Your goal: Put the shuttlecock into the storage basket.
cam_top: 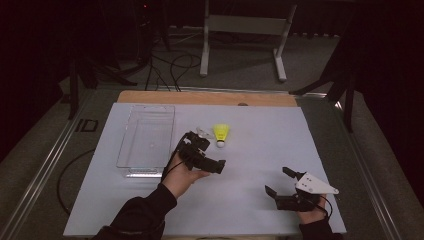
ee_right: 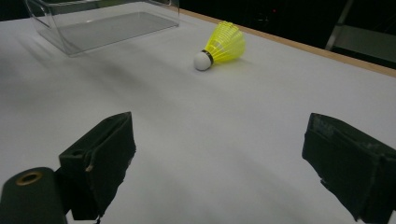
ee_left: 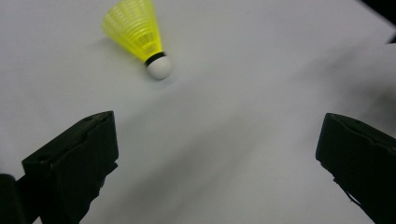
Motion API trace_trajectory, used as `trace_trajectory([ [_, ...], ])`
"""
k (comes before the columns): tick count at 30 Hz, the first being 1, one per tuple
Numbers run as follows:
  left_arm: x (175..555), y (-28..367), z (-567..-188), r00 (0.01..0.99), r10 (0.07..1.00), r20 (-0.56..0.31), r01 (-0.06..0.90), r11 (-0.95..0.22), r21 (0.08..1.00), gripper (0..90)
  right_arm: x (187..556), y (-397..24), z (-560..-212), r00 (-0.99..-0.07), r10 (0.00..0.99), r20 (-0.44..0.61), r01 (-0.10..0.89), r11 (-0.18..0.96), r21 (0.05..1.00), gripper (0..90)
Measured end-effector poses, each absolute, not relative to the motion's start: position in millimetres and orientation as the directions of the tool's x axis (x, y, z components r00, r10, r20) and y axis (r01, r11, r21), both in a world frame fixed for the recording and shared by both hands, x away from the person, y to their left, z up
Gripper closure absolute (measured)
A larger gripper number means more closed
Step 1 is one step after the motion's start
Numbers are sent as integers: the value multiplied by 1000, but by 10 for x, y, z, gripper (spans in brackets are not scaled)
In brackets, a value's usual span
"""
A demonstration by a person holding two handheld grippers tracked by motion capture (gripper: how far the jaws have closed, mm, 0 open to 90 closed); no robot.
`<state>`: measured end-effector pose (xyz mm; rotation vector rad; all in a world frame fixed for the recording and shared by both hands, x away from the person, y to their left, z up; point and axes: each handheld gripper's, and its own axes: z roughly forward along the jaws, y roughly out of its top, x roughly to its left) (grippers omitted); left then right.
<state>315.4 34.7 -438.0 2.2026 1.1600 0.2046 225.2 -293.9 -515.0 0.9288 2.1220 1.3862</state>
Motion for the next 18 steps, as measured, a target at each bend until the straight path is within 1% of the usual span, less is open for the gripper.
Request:
trace_trajectory([
  [3,3202,321,-4390,586,799,-136,700,-414,582,0,2249,-2940,-5148,-678,735,-1,295,273,916,92],
  [4,3241,291,-4398,571,809,-138,710,-403,578,0,2249,-2941,-5147,-678,735,-2,294,273,916,92],
  [11,3356,200,-4418,555,818,-148,732,-397,554,0,2250,-2942,-5148,-678,735,-2,294,274,916,92],
  [14,3421,140,-4429,526,839,-142,752,-380,538,1,2249,-2943,-5148,-677,736,2,297,271,916,92],
  [18,3471,88,-4458,516,843,-151,764,-373,526,0,2249,-2942,-5148,-678,735,0,296,273,915,93],
])
